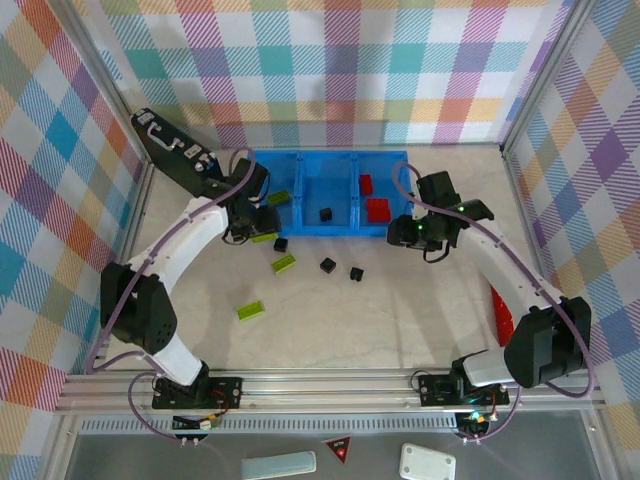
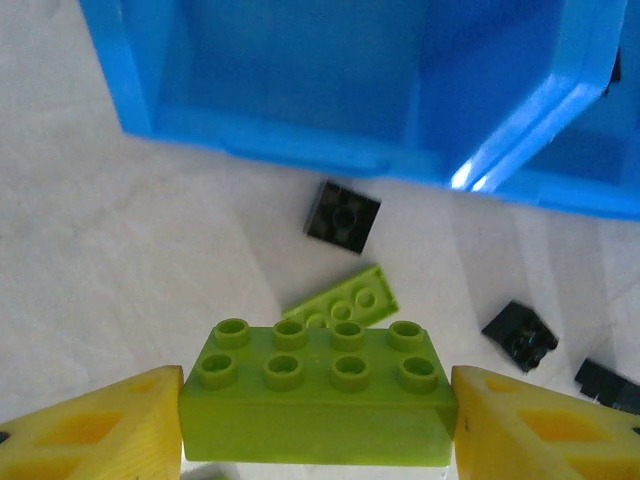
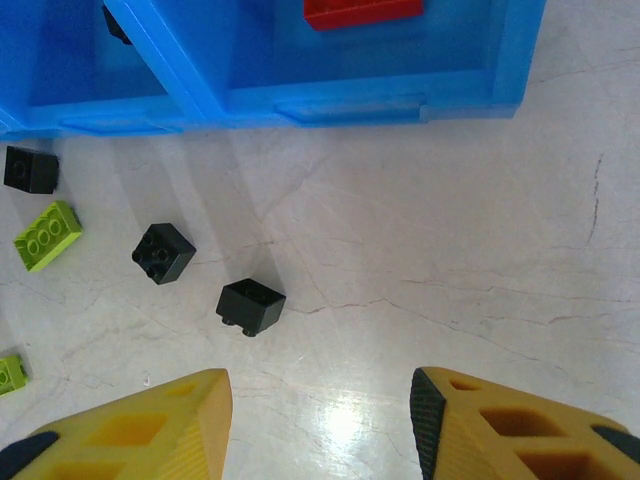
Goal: Sort the legos into containers by color
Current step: Place the lego in the container.
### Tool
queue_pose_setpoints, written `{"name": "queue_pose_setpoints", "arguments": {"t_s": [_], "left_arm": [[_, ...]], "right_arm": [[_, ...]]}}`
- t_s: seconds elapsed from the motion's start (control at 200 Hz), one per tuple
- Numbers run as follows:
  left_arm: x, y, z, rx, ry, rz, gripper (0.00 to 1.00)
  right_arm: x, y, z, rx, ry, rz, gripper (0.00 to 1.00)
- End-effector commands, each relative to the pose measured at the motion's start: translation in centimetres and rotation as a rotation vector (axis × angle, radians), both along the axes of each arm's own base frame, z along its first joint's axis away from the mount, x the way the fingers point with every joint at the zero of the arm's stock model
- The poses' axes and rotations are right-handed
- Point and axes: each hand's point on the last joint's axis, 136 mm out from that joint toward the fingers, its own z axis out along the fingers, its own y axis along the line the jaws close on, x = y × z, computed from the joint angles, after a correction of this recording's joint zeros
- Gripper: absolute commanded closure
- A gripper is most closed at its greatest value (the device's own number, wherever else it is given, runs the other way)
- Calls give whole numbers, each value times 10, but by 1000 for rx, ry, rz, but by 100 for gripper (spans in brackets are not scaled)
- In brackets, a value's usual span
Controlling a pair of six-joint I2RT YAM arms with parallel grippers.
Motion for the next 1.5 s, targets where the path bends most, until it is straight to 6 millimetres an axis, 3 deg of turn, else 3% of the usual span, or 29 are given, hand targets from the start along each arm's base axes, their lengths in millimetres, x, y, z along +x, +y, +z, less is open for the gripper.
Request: {"name": "queue_pose_setpoints", "arguments": {"t_s": [0.0, 0.355, 0.715, 1.07, 1.495], "left_arm": [[14, -5, 2, 31, 0, -129, 37], [66, -1, -1, 95, 29, -281, 37], [99, 2, -33, 95, 112, -262, 35], [95, 5, -76, 120, 208, -265, 35], [89, -4, -104, 65, 274, -261, 33]], "right_arm": [[-9, -3, 5, -6, 7, -7, 48], [-15, -11, 14, -27, -17, -16, 48], [-19, -15, 17, -38, -26, -21, 48], [-23, -17, 16, -35, -23, -33, 48], [-24, -18, 15, -45, -24, -36, 48]]}}
